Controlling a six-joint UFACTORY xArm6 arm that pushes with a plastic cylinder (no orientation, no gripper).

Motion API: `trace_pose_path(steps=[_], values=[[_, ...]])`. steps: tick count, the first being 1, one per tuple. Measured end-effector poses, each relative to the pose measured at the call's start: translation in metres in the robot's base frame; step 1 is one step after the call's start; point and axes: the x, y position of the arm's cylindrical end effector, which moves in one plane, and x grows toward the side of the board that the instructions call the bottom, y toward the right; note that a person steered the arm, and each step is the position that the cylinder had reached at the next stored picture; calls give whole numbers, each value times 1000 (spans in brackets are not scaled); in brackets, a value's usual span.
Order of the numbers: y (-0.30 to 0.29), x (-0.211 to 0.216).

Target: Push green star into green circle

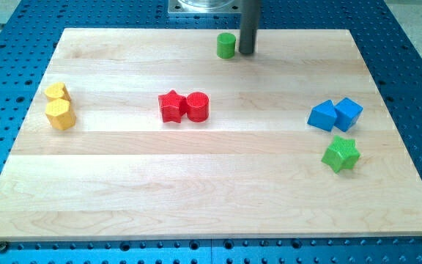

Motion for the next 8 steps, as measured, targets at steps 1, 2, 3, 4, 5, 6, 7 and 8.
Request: trace_pose_path(steps=[1,2,3,4,5,6,7,8], values=[[-33,-23],[-23,-4],[74,15],[207,24],[256,80],[230,158],[168,222],[108,239]])
